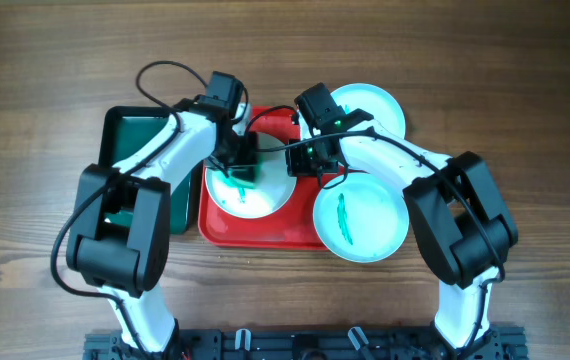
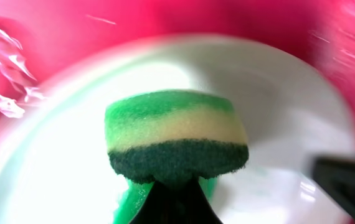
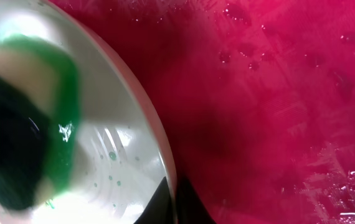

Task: Clean dirty plates on tray and stack at the side
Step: 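Scrub the left plate with the sponge held in the left gripper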

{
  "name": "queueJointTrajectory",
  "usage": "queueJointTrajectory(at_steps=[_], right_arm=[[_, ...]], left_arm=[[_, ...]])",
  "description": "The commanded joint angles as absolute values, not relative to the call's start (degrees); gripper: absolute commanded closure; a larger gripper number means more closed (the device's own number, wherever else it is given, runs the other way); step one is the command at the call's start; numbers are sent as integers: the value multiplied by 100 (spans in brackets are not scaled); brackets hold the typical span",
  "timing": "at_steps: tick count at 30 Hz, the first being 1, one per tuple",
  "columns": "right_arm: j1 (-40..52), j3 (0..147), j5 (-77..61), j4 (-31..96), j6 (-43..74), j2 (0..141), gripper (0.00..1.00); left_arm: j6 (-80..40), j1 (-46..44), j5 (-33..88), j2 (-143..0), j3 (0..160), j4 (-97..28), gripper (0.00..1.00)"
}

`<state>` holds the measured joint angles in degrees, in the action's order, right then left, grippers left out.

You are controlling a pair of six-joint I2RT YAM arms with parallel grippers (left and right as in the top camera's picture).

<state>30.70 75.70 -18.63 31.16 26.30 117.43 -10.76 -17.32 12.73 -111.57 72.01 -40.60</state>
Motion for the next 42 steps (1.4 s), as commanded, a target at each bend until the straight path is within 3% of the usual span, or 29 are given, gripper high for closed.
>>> queueJointTrajectory(at_steps=[1, 4, 10, 15, 18, 23, 27, 33, 38, 42], right_arm=[[3072, 7601, -1997, 3089, 2554, 11872, 96], [3072, 7601, -1997, 3094, 2552, 11872, 96], [3068, 7601, -1994, 3065, 2552, 11872, 96], [3068, 7601, -1994, 3061, 2552, 11872, 96], [3068, 7601, -1994, 3022, 2554, 11872, 96], [3068, 7601, -1997, 3030, 2552, 11872, 96], [3068, 7601, -1994, 3048, 2552, 11872, 96], [3068, 7601, -1940, 3046, 2569, 11872, 96], [3068, 7601, -1931, 3046, 2569, 11872, 96], [3068, 7601, -1931, 3046, 2571, 11872, 96]], left_arm=[[-622, -1839, 2825, -11413, 7126, -4259, 96], [-650, -1728, 2272, -11413, 7126, -4388, 96], [-1411, -1662, -923, -11413, 7126, -5028, 96], [-1820, -1837, -1594, -11413, 7126, -5172, 96], [-1841, -2043, -1090, -11410, 7126, -5223, 96], [-919, -2314, 2460, -11413, 7126, -5227, 96], [-945, -2307, 2783, -11413, 7126, -4947, 96], [-2097, -2272, 344, -11413, 7126, -3894, 96], [-2169, -2272, -1380, -11413, 7126, -2659, 96], [-2346, -2268, -2558, -11413, 7126, -3267, 96]])
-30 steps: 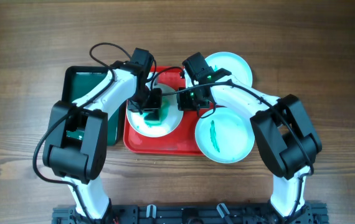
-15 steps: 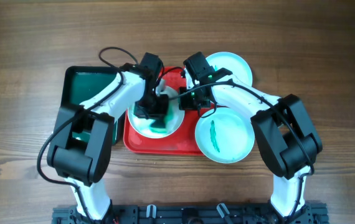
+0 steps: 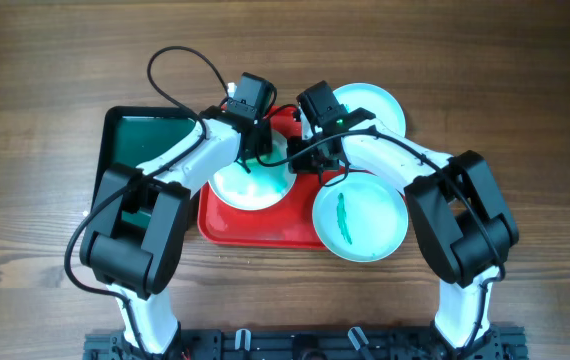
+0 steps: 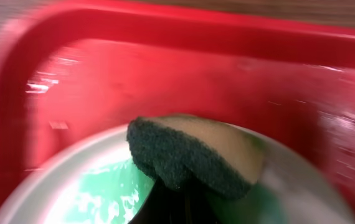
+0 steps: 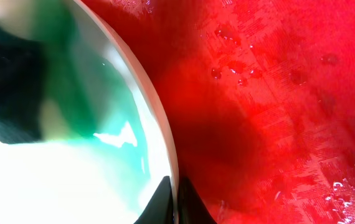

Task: Clean dirty plates on tray and stack at the side
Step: 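Scrub the left plate with the sponge held in the left gripper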

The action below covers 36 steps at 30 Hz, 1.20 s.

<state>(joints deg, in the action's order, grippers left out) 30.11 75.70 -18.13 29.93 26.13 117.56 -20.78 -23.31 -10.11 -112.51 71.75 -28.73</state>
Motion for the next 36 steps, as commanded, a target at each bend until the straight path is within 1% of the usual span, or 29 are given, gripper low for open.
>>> queueJointTrajectory(at_steps=[1, 4, 6, 10, 12, 15, 17, 19, 23, 24, 26, 29, 32, 34, 36], right_arm=[[3068, 7601, -1931, 3044, 2569, 11872, 96], [3068, 7601, -1933, 3046, 2576, 11872, 96], [3068, 7601, -1933, 3046, 2574, 11872, 96], [3068, 7601, -1933, 3030, 2574, 11872, 96], [3068, 7601, -1933, 3028, 2585, 11872, 96], [3068, 7601, -1933, 3028, 2609, 11872, 96], [3068, 7601, -1933, 3026, 2611, 11872, 95], [3068, 7601, -1933, 3024, 2611, 11872, 95], [3068, 7601, -1931, 3024, 2609, 11872, 95], [3068, 7601, -1931, 3022, 2609, 11872, 95], [3068, 7601, -1931, 3022, 2611, 11872, 95], [3068, 7601, -1931, 2995, 2611, 11872, 95], [3068, 7601, -1931, 3002, 2609, 11872, 95], [3068, 7601, -1931, 3002, 2609, 11872, 95], [3068, 7601, -1931, 3006, 2606, 11872, 95]], left_arm=[[-2508, -2255, -2655, -11413, 7126, -3516, 96], [-2661, -2198, -2346, -11413, 7126, -4163, 96], [-2307, -2189, -1061, -11413, 7126, -4563, 96], [-1144, -2189, 2281, -11413, 7126, -4611, 96], [-1066, -2189, 2792, -11413, 7126, -4510, 96], [-1068, -2189, 2845, -11413, 7126, -3918, 96], [-1087, -2185, 2576, -11413, 7126, -3450, 96], [-1621, -2185, 1369, -11413, 7126, -3186, 96], [-2768, -2185, -1544, -11410, 7126, -3450, 96], [-2934, -2185, -2049, -11393, 7129, -3610, 96], [-3017, -2185, -2414, -11358, 7166, -3900, 96], [-3052, -2187, -2381, -11288, 7247, -4436, 96], [-3048, -2189, -1660, -11187, 7282, -5107, 96], [-2845, -2185, -836, -11133, 7282, -5448, 96], [-1863, -2185, 558, -11120, 7282, -5690, 96]])
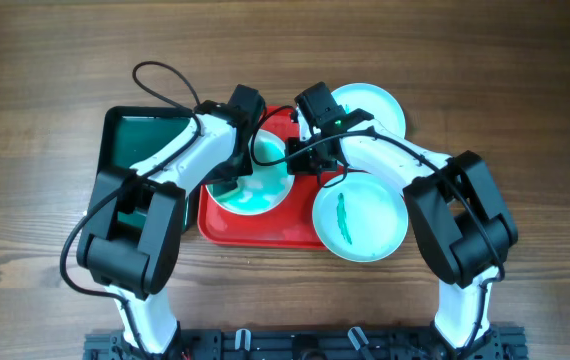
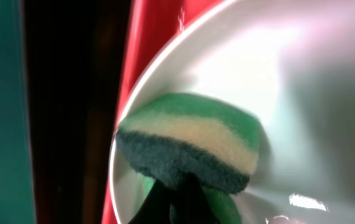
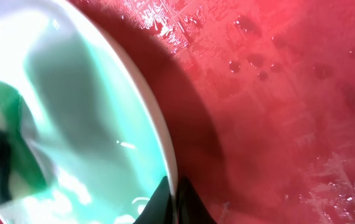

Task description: Clean dirty plates on tray and stack at the side

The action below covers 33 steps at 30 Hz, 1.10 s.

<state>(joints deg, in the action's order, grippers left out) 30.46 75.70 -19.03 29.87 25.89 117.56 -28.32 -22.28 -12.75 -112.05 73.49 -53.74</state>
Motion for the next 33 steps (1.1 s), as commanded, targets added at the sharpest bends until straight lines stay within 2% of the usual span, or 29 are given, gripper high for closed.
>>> queueJointTrajectory(at_steps=[1, 4, 9, 11, 15, 17, 27, 33], right_arm=[[3068, 7601, -1931, 3011, 2606, 11872, 95], [3068, 7601, -1933, 3030, 2609, 11872, 95], [3068, 7601, -1953, 3048, 2611, 11872, 95], [3068, 7601, -1953, 3052, 2609, 11872, 95], [3068, 7601, -1931, 3085, 2720, 11872, 95], [3068, 7601, -1929, 3087, 2718, 11872, 95], [3070, 7601, -1669, 3223, 2720, 11646, 96], [3194, 7601, -169, 3693, 2716, 10770, 96]], left_arm=[[-1439, -2185, 1179, -11120, 7282, -5774, 96], [-646, -2185, 2464, -11120, 7282, -5760, 96], [-694, -2182, 2565, -11122, 7282, -4906, 96], [-978, -2182, 2104, -11122, 7282, -4429, 96], [-2488, -2047, -451, -11120, 7290, -3739, 96], [-2593, -1896, -851, -11109, 7435, -3763, 96], [-2598, -1109, -836, -10379, 9231, -5266, 96], [-2596, -910, -799, -10202, 9214, -5408, 96]])
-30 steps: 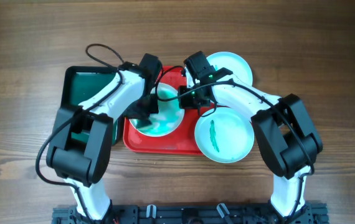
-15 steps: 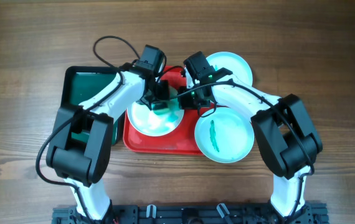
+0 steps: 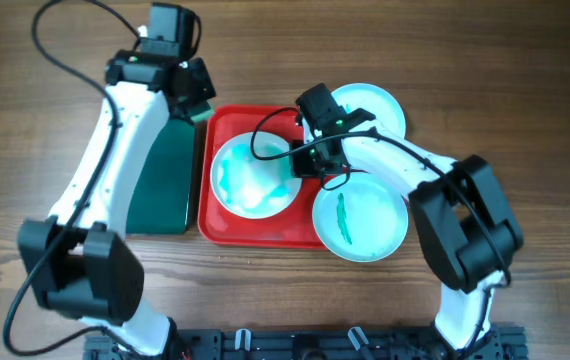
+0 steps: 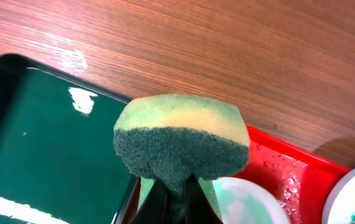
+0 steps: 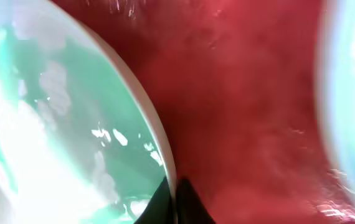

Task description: Clean dirty plates on tray and stack at the side

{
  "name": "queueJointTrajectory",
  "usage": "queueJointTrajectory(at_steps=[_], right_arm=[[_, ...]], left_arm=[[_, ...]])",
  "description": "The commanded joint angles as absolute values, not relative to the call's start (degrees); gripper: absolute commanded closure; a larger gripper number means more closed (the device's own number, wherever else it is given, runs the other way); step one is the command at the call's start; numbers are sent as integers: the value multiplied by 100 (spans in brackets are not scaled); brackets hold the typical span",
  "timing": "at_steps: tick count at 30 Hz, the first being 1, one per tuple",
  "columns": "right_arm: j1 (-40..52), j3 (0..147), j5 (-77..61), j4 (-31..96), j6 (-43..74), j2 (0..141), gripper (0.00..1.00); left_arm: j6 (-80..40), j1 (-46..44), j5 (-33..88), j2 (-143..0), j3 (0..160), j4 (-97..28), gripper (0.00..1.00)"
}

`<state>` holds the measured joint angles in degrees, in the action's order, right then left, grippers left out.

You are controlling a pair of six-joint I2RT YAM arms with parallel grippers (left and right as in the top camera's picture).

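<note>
A white plate [image 3: 253,176] smeared with green foam lies on the red tray [image 3: 265,228]. My right gripper [image 3: 302,160] is shut on its right rim; the wrist view shows the rim [image 5: 160,140] pinched between the fingers of the right gripper [image 5: 174,191]. My left gripper [image 3: 192,92] is raised over the far right corner of the dark green tray [image 3: 160,180], shut on a green and yellow sponge [image 4: 181,139] with a dark scouring face. In the left wrist view the left gripper [image 4: 174,186] is above the gap between both trays.
Off the red tray's right edge lies a white plate [image 3: 360,222] with a green streak. Another white plate [image 3: 370,106] lies behind it. The left arm's black cable loops over the table's far left. Bare wood surrounds the trays.
My left gripper has left the plate with the sponge and now stands higher and farther back left, over the green tray's corner. The right gripper still holds the rim.
The sponge in my left gripper was pressed on the plate's left part, then on its far edge, then on its left rim, while the right gripper held the rim. Green foam spread over the plate. Now the sponge is off the plate.
</note>
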<state>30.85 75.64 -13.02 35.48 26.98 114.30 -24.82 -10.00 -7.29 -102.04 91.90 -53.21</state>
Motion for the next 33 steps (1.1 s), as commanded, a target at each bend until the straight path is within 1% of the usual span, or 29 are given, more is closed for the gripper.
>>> queueJointTrajectory(at_steps=[1, 5, 7, 15, 19, 21, 24, 30, 32, 33], right_arm=[[3277, 7601, 220, 3774, 2709, 10593, 96], [3719, 7603, 1653, 3894, 2659, 10060, 96], [4108, 7601, 2593, 3892, 2550, 9878, 96], [5465, 7601, 6407, 3911, 2541, 9845, 96], [5959, 7601, 7983, 3905, 2543, 9845, 96], [6149, 7601, 8517, 3905, 2541, 9845, 96], [6333, 7601, 8713, 3900, 2517, 9845, 96], [6353, 7601, 8663, 3795, 2425, 9845, 96], [6329, 7601, 8084, 3760, 2392, 9845, 96], [6259, 7601, 7393, 3767, 2392, 9845, 96]], left_arm=[[-2596, -908, -799, -10208, 9203, -5437, 96], [-2598, -908, -631, -10217, 9192, -5476, 96], [-2598, -910, -604, -10217, 9190, -5474, 96], [-2596, -908, -604, -10217, 9188, -5476, 96], [-2596, -908, -604, -10217, 9188, -5481, 96], [-2598, -908, -604, -10217, 9188, -5481, 96], [-2596, -908, -604, -10217, 9188, -5478, 96], [-2596, -908, -604, -10217, 9188, -5496, 96], [-2596, -908, -604, -10217, 9188, -5496, 96], [-2596, -908, -604, -10217, 9188, -5496, 96]])
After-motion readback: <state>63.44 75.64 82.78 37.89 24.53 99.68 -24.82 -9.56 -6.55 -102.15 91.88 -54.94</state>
